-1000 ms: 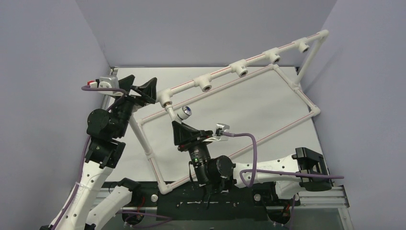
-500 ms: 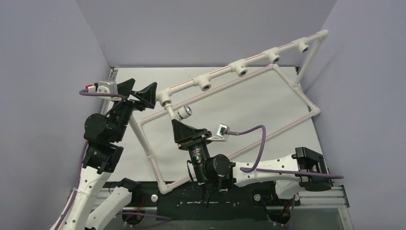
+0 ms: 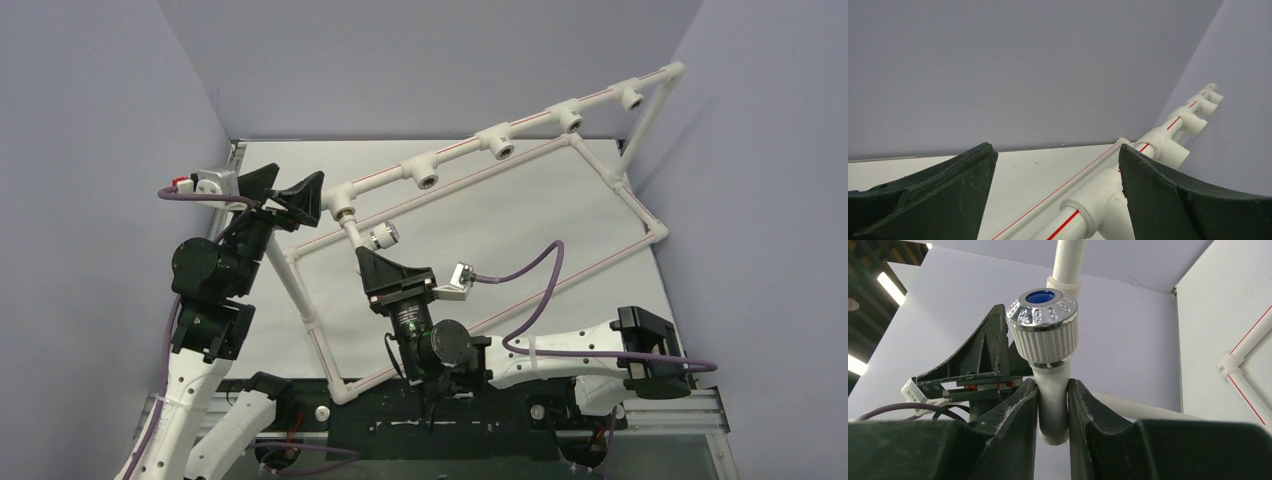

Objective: Install the water faucets

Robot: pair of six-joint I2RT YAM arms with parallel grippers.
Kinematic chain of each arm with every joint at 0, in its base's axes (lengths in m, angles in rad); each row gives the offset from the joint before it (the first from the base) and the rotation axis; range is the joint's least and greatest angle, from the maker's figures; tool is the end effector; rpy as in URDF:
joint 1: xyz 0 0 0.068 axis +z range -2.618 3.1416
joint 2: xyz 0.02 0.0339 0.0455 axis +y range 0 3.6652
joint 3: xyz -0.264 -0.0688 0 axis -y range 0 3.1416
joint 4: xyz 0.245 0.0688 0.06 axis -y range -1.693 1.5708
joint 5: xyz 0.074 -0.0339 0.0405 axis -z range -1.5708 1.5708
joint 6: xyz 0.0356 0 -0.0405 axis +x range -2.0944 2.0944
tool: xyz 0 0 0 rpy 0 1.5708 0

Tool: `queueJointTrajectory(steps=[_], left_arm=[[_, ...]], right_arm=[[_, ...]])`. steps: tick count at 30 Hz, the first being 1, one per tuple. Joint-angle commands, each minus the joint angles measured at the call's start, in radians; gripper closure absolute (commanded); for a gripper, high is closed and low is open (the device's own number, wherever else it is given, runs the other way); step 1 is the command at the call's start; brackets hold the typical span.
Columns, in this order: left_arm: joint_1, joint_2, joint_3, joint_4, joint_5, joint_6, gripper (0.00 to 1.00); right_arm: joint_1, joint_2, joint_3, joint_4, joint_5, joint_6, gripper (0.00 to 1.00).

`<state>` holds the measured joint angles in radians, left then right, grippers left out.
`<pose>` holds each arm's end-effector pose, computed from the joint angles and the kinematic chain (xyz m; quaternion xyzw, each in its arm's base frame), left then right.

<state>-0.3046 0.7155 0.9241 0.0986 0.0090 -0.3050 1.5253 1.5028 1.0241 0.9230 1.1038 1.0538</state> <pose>0.1454 -0.0460 0.4293 0.0035 0.5906 -0.2447 0.7690 0.0467 0.3267 0.3560 0.3249 0.5456 0.6140 0.4688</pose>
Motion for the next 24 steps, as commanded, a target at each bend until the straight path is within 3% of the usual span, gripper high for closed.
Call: queueJointTrajectory(steps=[1,6,20,24], left_arm=[[0.024,0.013,-0.071,-0.235,-0.021,-0.030,0.10],[0.031,0.015,-0.071,-0.235,-0.022,-0.030,0.10],[0.065,0.027,-0.074,-0.229,-0.009,-0.039,0.10],[0.070,0.030,-0.074,-0.227,0.017,-0.040,0.10]], right_arm=[[-0.020,0.021,0.040,-0.067,0.014,0.132,1.00],[-0.020,0.012,0.022,-0.052,0.008,0.127,1.00],[-0.023,-0.032,-0.033,-0.039,0.010,0.123,0.60],[-0.023,-0.040,-0.039,-0.039,0.005,0.121,0.53]])
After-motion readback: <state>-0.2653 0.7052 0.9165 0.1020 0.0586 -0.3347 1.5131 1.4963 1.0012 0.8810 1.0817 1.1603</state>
